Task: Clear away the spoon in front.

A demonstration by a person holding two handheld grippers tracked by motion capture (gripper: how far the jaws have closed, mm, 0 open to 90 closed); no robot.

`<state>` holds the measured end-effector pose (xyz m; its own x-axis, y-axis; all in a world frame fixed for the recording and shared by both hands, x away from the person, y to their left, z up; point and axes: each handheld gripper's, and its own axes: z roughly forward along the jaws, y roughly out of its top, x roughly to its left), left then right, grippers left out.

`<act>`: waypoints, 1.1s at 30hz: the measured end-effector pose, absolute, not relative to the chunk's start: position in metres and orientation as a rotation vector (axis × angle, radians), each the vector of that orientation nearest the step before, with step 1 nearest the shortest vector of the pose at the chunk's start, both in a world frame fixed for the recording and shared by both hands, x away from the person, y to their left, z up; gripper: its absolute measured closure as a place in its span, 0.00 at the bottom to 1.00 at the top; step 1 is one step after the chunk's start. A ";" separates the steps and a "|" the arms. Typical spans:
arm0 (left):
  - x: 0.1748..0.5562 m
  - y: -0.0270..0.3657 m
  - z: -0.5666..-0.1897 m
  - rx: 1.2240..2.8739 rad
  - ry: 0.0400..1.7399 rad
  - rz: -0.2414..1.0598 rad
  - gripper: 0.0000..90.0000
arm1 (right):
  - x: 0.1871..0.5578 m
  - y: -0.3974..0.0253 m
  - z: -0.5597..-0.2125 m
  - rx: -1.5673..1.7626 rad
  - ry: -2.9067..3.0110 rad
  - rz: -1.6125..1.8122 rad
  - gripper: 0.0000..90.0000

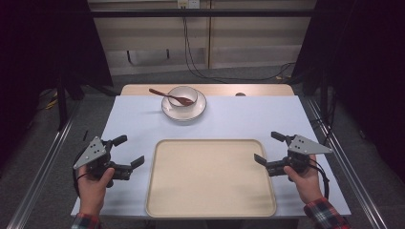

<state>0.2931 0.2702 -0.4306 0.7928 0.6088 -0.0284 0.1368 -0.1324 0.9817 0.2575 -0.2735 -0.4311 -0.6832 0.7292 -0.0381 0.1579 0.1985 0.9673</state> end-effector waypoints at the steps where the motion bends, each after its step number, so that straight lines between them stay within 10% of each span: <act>1: 0.296 0.267 -0.432 1.700 0.597 0.451 0.00 | 0.256 -0.273 -0.431 0.819 1.984 1.503 0.00; 33: 0.373 0.228 -0.424 1.676 0.809 0.468 0.00 | 0.240 -0.263 -0.438 0.795 2.031 1.504 0.01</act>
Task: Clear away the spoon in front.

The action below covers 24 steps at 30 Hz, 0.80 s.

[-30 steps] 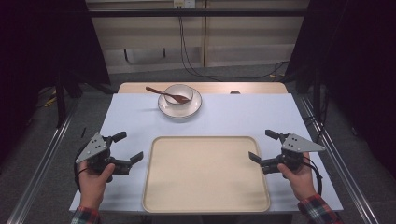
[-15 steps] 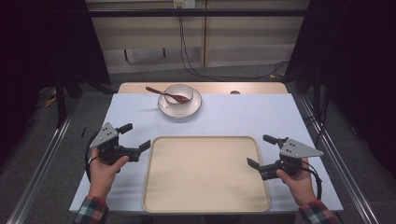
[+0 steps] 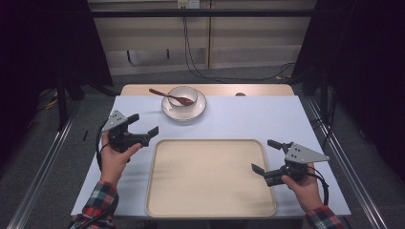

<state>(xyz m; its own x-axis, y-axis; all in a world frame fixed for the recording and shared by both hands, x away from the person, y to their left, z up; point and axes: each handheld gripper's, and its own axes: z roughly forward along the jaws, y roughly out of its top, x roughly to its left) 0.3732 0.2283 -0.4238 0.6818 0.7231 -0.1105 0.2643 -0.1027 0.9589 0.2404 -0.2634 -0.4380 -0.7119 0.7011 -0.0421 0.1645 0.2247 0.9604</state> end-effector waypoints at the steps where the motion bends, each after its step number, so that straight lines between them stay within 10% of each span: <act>1: 0.377 0.226 -0.424 1.668 0.820 0.457 0.00 | 0.240 -0.263 -0.438 0.795 2.031 1.504 0.01; 24: 0.432 0.204 -0.434 1.628 0.966 0.508 0.02 | 0.236 -0.262 -0.439 0.780 2.043 1.484 0.01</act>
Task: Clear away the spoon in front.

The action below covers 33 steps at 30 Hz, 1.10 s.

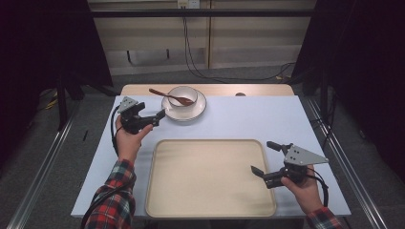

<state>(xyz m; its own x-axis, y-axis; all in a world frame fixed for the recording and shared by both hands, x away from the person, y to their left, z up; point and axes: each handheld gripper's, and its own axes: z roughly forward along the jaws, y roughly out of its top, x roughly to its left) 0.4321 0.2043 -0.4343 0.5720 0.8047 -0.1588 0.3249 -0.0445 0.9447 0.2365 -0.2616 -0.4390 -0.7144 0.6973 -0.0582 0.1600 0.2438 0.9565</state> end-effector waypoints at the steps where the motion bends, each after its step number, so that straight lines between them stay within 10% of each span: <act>1: 0.434 0.202 -0.435 1.624 0.975 0.510 0.02 | 0.236 -0.262 -0.439 0.780 2.043 1.484 0.01; 33: 0.494 0.185 -0.456 1.559 1.206 0.567 0.19 | 0.234 -0.261 -0.437 0.743 2.057 1.490 0.02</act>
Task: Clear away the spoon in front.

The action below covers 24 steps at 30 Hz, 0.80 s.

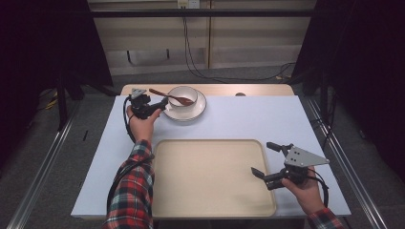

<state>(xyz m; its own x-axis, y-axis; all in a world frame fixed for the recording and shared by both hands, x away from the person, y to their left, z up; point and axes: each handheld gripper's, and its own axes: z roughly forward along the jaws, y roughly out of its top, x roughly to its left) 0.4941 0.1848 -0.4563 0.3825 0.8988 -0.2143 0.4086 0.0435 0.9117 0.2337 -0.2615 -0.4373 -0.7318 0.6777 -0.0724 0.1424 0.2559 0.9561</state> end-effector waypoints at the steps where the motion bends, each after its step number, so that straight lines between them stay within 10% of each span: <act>1: 0.495 0.186 -0.456 1.555 1.216 0.572 0.20 | 0.234 -0.262 -0.437 0.741 2.055 1.490 0.02; 24: 0.505 0.177 -0.463 1.476 1.220 0.555 0.63 | 0.233 -0.262 -0.437 0.743 2.066 1.501 0.02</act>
